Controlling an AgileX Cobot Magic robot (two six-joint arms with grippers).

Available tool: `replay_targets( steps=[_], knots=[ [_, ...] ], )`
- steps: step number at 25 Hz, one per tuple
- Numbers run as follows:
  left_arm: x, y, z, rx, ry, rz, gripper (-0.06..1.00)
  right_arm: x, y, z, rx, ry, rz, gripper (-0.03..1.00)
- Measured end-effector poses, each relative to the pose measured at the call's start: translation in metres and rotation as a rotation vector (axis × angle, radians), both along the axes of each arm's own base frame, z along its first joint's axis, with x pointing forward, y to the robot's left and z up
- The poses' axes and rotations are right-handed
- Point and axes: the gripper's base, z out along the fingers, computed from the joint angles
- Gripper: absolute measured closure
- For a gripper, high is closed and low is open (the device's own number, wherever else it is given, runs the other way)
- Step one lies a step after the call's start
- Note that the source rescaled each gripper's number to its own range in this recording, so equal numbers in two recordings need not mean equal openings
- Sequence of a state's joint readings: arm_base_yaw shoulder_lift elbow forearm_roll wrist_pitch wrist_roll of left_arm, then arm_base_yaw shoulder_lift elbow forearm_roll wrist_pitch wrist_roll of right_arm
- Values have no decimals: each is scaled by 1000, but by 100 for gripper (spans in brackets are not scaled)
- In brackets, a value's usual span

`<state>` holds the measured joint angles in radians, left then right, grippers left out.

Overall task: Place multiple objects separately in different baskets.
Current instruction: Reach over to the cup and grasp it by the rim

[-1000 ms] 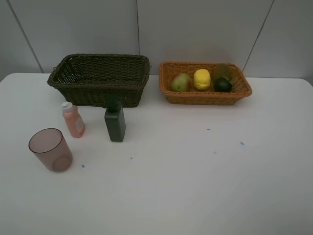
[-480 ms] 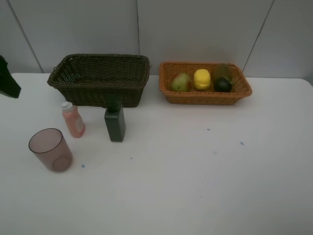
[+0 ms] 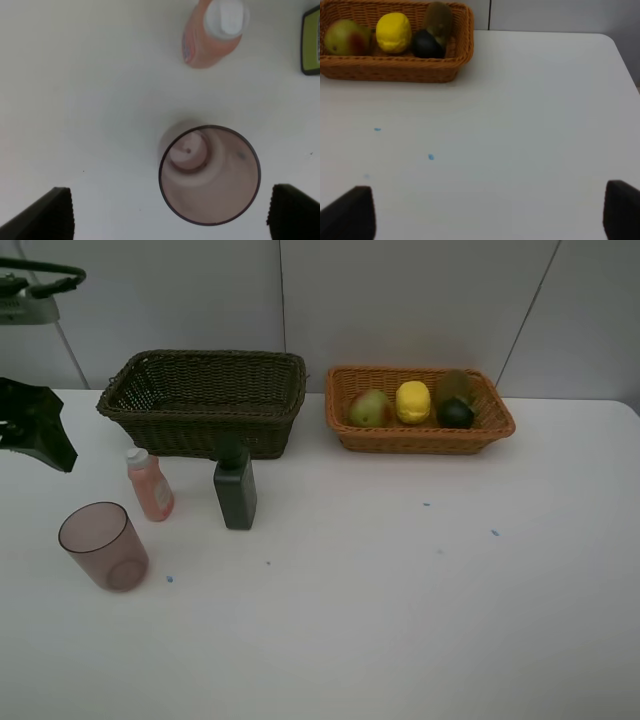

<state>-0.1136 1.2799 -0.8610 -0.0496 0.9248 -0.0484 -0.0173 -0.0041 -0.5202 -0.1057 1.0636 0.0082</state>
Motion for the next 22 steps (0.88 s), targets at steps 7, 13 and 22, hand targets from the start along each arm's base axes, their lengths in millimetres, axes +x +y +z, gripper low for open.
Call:
replay_targets(
  steps=[7,13,22],
  knots=[
    [-10,1,-33,4,12,-4,-6,0,0,0,0,0,0,-2],
    [-13,2,-46,3,-33,-5,-6,0,0,0,0,0,0,-2],
    [-9,2,-63,9,3,-4,-6,0,0,0,0,0,0,-2]
  ],
)
